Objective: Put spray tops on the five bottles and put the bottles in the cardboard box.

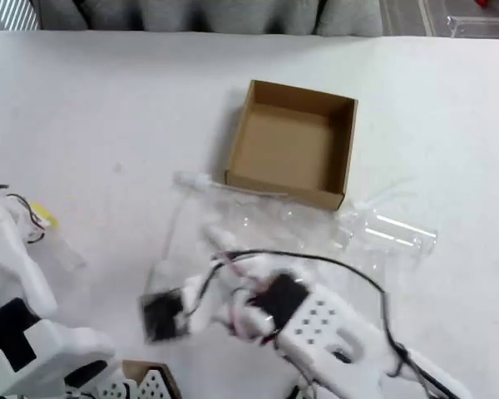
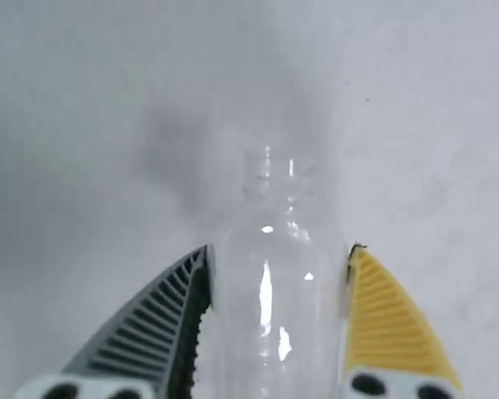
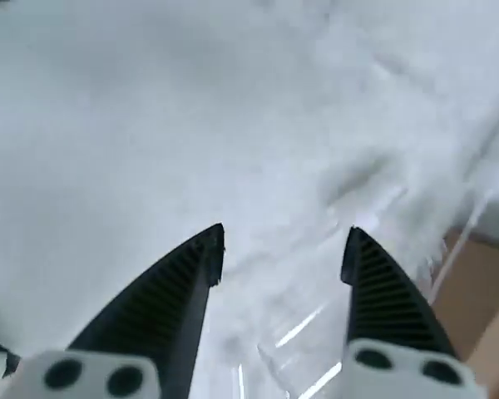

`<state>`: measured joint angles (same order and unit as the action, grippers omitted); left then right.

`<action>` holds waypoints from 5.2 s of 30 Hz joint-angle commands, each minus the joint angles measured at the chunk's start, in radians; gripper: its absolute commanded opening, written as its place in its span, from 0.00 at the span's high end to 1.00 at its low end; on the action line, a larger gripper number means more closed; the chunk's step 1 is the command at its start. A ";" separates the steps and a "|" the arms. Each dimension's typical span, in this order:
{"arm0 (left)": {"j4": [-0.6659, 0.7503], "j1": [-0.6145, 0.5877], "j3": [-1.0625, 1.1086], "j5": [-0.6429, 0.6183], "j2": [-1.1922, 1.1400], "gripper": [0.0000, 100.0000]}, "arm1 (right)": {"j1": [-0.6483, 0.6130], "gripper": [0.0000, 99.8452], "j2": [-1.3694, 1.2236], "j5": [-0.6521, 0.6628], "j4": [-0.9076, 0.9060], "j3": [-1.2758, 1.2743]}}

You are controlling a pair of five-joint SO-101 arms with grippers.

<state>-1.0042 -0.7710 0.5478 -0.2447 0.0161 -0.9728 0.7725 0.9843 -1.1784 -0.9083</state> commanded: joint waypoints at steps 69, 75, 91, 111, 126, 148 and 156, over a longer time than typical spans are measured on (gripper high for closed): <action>0.037 0.743 0.279 0.043 1.009 0.83 | 0.688 0.98 0.374 -0.647 -0.297 0.537; 0.141 0.903 0.453 0.043 1.297 0.83 | 0.702 0.98 0.420 -0.792 -0.139 0.537; 0.212 1.171 0.807 0.235 1.807 0.83 | 0.478 0.98 0.424 -1.214 0.567 0.542; 0.210 1.049 0.815 0.233 1.807 0.83 | 0.259 0.98 0.272 -1.217 0.671 0.509; 0.402 1.041 0.961 0.241 1.807 0.83 | 0.229 0.98 0.219 -1.220 0.739 0.416; 0.423 1.041 0.961 0.235 1.807 0.83 | 0.231 0.98 0.140 -1.221 0.828 0.290; 0.425 1.041 0.961 0.233 1.807 0.83 | 0.213 0.98 0.110 -1.214 0.753 0.290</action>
<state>-0.6114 0.2785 1.5159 -0.0146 1.8128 -0.7442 0.8830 -0.2294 -0.3728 -0.6322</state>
